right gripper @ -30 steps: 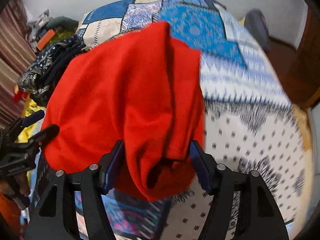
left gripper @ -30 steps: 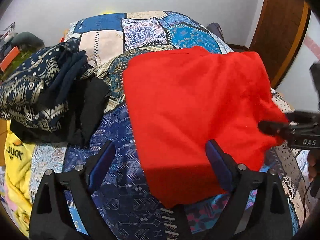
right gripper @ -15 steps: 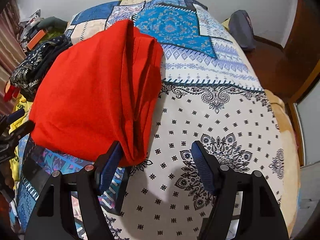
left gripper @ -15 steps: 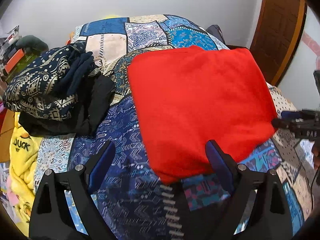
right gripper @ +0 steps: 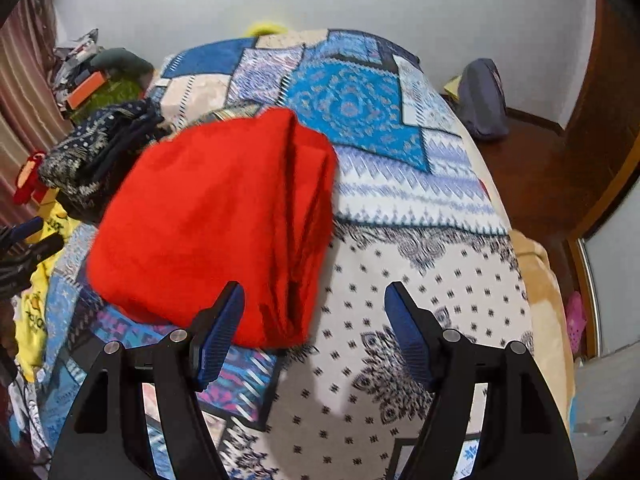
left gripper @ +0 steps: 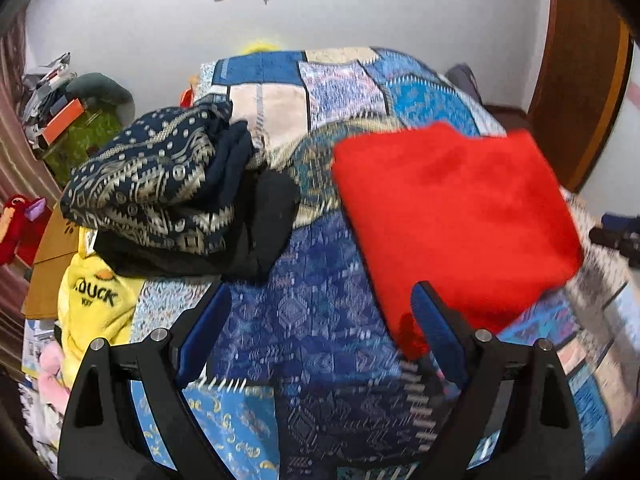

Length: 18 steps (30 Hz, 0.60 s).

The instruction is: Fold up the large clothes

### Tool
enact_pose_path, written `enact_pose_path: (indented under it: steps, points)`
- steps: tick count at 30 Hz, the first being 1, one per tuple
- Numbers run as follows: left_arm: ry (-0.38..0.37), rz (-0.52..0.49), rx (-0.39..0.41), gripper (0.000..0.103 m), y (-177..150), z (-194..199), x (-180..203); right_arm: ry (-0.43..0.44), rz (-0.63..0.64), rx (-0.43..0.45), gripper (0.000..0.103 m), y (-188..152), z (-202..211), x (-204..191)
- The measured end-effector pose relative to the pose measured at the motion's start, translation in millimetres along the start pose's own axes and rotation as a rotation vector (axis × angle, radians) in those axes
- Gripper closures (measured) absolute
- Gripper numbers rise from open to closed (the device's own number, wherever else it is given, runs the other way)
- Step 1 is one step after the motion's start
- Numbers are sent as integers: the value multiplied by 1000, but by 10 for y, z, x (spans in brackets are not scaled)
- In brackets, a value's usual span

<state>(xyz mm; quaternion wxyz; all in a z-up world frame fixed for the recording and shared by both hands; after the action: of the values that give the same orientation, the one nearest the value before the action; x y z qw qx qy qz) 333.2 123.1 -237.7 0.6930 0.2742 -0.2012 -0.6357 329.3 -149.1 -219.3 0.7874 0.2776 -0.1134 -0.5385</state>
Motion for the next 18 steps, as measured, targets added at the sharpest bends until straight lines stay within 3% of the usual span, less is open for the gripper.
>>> enact_pose_path:
  steps: [4,8,13,15,18]
  points:
    - [-63,29,10,11,193,-83,37,55,2,18,34,151,-34,-105]
    - [-160,85,-30,11,294,-275,101,130,-14,7,34,290,-201,-192]
    - [-326,205,-141,11,298,-676,159,232,-95,-79,34,361,-644,-137]
    - [-362,237,-178,11,274,-831,184,260,-133,-119,34,358,-794,-78]
    - [-409,273,-226,11,256,-1024,206,369,-187,-172,34,359,-980,-25]
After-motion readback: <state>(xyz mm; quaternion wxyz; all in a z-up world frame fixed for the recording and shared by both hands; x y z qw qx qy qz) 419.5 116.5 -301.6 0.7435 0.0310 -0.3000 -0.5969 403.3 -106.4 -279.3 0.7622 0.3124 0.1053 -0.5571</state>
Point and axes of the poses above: each gripper's, at about its wrist camera, not at the fingertips, and z roughly against the way its jaws point, x to its right, y to its top, the point moved 7 cm from there along -z, roughly the way its jaws point
